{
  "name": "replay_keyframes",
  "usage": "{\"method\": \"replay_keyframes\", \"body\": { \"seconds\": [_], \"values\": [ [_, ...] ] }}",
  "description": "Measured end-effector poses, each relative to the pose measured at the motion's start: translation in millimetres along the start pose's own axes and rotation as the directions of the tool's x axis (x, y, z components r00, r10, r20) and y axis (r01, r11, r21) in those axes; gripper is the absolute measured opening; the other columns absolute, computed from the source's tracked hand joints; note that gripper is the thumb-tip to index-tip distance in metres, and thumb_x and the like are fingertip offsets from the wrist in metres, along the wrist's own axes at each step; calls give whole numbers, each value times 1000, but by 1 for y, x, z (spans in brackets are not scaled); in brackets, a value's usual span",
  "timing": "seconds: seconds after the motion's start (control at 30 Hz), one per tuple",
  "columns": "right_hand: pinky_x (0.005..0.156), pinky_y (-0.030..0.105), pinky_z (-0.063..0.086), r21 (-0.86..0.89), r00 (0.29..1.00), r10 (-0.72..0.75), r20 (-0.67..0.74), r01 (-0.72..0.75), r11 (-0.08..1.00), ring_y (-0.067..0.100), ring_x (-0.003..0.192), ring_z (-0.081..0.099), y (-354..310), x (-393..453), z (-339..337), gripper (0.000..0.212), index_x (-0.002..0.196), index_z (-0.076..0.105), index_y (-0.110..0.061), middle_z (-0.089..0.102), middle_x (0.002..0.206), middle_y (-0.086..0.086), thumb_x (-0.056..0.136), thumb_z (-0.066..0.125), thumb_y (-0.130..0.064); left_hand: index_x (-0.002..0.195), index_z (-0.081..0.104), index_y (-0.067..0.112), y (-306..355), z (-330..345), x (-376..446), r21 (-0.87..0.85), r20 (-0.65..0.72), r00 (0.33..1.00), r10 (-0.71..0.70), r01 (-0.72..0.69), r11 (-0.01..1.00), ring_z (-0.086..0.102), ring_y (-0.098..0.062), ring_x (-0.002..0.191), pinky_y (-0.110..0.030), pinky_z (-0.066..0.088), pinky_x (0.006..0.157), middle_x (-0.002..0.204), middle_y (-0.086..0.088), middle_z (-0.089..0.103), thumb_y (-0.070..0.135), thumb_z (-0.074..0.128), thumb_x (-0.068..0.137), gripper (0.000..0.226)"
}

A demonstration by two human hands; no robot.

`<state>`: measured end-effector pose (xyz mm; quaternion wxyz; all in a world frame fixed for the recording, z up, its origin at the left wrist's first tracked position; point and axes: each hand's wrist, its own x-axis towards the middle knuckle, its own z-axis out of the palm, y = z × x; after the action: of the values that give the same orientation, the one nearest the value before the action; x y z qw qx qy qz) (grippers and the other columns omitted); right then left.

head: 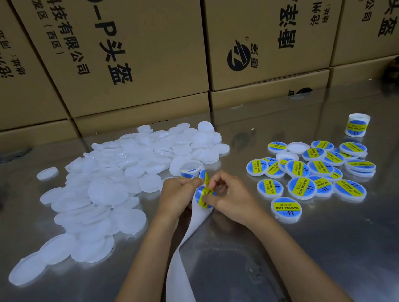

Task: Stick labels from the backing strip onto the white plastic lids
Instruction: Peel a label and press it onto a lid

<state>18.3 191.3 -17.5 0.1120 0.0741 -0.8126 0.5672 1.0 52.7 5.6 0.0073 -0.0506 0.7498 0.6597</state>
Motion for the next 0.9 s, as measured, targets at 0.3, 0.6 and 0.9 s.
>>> {"method": "replay_keyframes", "body": {
  "seconds": [0.3,0.6,0.9],
  "values": [
    [69,32,41,259,982,186,19,-184,948,19,71,47,-17,-2,-16,28,63,54,-17,52,69,7,85,51,2,92,71,-14,3,-4,-1,35,5,1000,-7,7,999,57,-25,68,-31,48,63,75,-18,64,16,69,91,29],
    [62,29,51,650,947,321,-8,-239,722,13,60,63,-20,2,-30,22,75,51,-14,62,63,2,86,52,5,58,76,18,11,-7,-1,135,-128,990,60,-43,990,57,-15,58,-29,52,54,61,5,67,51,72,86,44],
    [60,25,52,722,940,340,-41,-207,660,11,60,60,-25,1,-29,25,83,54,-16,62,66,-2,84,64,7,125,67,22,26,-13,-8,-103,-135,971,195,-210,972,72,-29,94,-20,58,63,103,-5,68,-10,59,89,49]
  ]
}}
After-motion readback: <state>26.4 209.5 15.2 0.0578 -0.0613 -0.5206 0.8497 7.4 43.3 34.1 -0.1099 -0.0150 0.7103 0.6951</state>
